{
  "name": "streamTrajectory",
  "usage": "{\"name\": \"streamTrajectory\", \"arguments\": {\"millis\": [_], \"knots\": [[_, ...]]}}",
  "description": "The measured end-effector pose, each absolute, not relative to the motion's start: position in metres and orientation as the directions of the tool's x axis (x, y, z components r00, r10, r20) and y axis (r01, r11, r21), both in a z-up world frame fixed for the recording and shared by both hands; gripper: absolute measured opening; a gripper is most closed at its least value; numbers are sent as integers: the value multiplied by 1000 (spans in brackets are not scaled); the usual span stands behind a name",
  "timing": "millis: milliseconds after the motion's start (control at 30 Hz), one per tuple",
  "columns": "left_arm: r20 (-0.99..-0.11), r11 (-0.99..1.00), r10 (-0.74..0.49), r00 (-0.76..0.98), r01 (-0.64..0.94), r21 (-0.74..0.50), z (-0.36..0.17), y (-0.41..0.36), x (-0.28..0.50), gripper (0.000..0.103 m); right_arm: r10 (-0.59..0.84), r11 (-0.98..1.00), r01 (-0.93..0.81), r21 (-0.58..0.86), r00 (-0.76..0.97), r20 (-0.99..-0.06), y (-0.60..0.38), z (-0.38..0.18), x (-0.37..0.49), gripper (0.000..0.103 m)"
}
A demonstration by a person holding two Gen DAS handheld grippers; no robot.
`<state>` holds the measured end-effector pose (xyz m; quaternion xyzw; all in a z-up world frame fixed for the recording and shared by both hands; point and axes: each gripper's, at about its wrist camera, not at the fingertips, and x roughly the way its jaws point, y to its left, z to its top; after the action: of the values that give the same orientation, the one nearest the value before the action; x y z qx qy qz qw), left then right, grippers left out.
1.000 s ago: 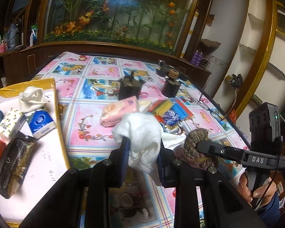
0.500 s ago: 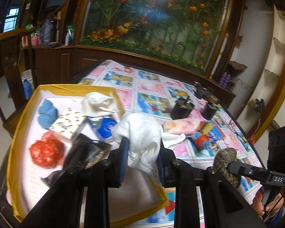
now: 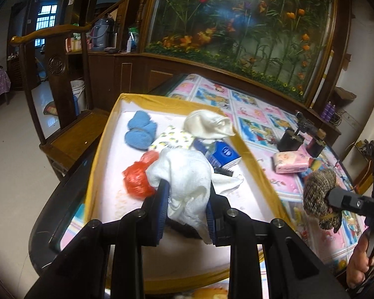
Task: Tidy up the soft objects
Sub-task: 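Lift and carry the white cloth and brown knitted item over the box, then lower the cloth and knitted item into the box and open both tools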
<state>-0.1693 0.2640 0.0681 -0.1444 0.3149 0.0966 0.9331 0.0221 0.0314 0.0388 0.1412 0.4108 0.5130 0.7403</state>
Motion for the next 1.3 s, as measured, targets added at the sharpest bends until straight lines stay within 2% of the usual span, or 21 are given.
{"name": "streamTrajectory", "arguments": {"millis": [433, 833, 933, 1000, 1033, 1133, 1300], "knots": [[-668, 933, 113, 735, -309, -182, 45, 281, -183, 25, 810, 488, -703, 517, 145, -567, 106, 15, 17, 51], [-683, 940, 115, 721, -301, -159, 39, 276, -176, 27, 779, 504, -739, 446, 166, -605, 116, 3, 12, 52], [-683, 941, 120, 721, -303, -154, 40, 276, -175, 33, 775, 500, -748, 437, 161, -611, 117, 3, 10, 53], [-679, 938, 128, 723, -310, -153, 40, 276, -176, 47, 780, 494, -751, 437, 162, -604, 115, 4, 10, 54], [-678, 938, 128, 724, -311, -155, 41, 276, -177, 49, 782, 495, -750, 438, 165, -600, 113, 5, 10, 55], [-674, 939, 133, 726, -311, -149, 44, 275, -178, 50, 798, 487, -747, 454, 168, -579, 107, 8, 11, 59], [-668, 941, 138, 731, -307, -143, 50, 271, -180, 51, 814, 485, -734, 476, 180, -552, 92, 14, 12, 59]]}}
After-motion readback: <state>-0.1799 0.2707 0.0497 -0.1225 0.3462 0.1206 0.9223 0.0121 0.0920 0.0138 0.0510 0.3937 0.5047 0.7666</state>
